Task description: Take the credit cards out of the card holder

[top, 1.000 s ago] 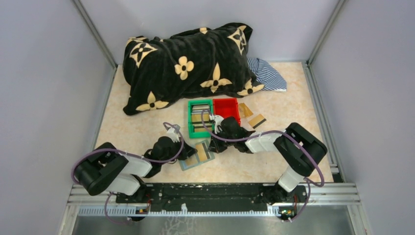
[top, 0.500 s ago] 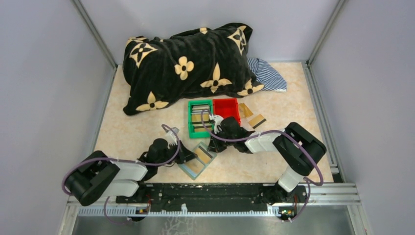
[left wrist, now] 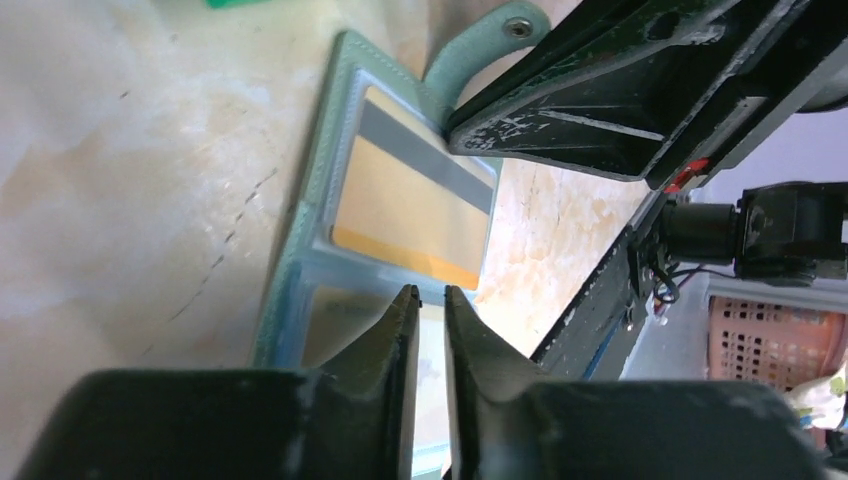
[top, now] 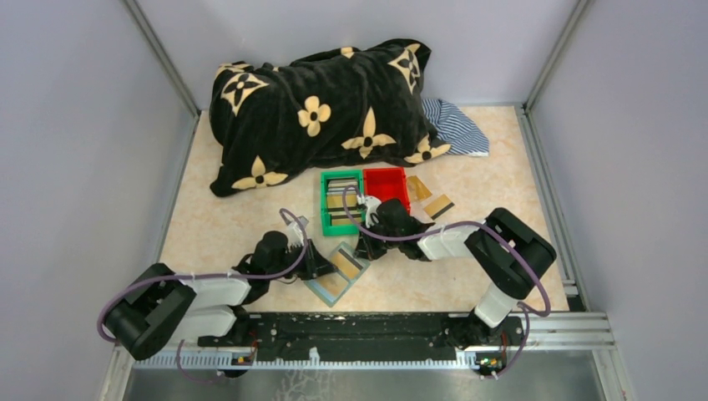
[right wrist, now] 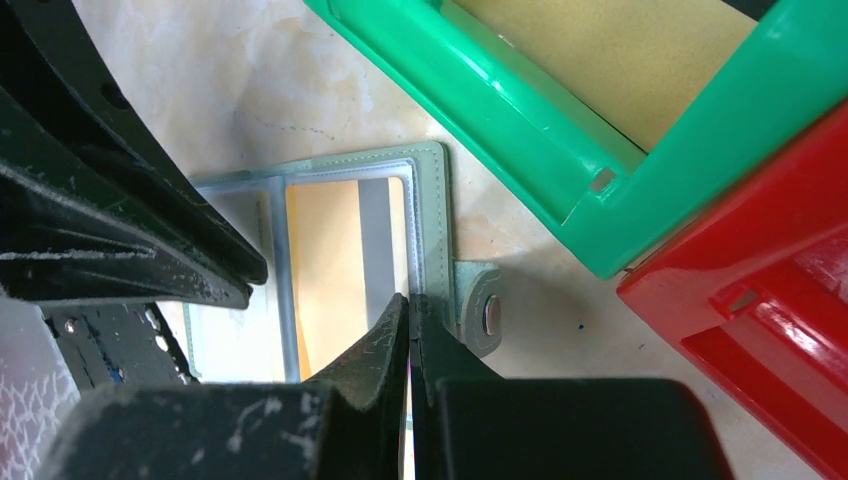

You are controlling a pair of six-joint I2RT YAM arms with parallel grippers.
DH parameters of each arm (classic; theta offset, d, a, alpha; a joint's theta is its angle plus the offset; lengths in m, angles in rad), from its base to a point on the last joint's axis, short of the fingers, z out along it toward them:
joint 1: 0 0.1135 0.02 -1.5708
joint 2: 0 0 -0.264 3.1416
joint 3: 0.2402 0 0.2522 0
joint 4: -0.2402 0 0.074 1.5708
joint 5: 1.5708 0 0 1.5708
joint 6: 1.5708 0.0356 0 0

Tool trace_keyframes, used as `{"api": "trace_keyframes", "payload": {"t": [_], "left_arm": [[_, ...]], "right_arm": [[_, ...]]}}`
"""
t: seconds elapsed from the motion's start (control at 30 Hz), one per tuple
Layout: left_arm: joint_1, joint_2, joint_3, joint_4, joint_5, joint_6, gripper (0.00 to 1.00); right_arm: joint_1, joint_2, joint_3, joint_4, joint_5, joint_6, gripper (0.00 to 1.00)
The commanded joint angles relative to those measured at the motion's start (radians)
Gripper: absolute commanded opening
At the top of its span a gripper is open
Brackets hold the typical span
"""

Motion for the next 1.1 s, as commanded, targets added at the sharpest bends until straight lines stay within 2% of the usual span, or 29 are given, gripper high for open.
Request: {"api": "trace_keyframes", "payload": {"t": [0.0,0.1,0.23,0.4,0.5,0.63,0.7,0.93,1.07], "left_arm": [[0.002,-0.002,0.093,-0.164,0.107,0.052,0.26],[-0.013,-0.042,0.123,-0.195,0.148,0.073,0.34],[-0.078,-0.055,0.217,-0.285,0.133,0.101,0.42],[-0.279,-0.007,0.343,-0.416,-0.034,0.234,0.63],[-0.387,0.022,0.338,-0.348,-0.037,0.287,0.64],[-0.456,0.058,0.313,-0.314,-0.035,0.351,0.63],[-0.480,0.064,0.294,-0.322,-0.078,0.373,0.63],[-0.485,0.112,0.259,-0.469,-0.325,0.362,0.59],[-0.482,0.120,0.256,-0.521,-0.384,0.355,0.58]], "right_arm": [[-0.002,0.077,-0.005,-0.089,0.074,-0.042,0.00],[-0.002,0.079,0.000,-0.093,0.076,-0.042,0.00],[-0.003,0.079,0.000,-0.095,0.080,-0.040,0.00],[-0.003,0.066,-0.001,-0.102,0.094,-0.036,0.00],[-0.003,0.051,-0.005,-0.102,0.099,-0.033,0.00],[-0.006,0.035,-0.015,-0.105,0.103,-0.028,0.00],[-0.008,0.026,-0.023,-0.104,0.101,-0.023,0.00],[-0.015,-0.046,-0.063,-0.117,0.109,-0.004,0.00],[-0.018,-0.067,-0.073,-0.156,0.115,-0.009,0.00]]}}
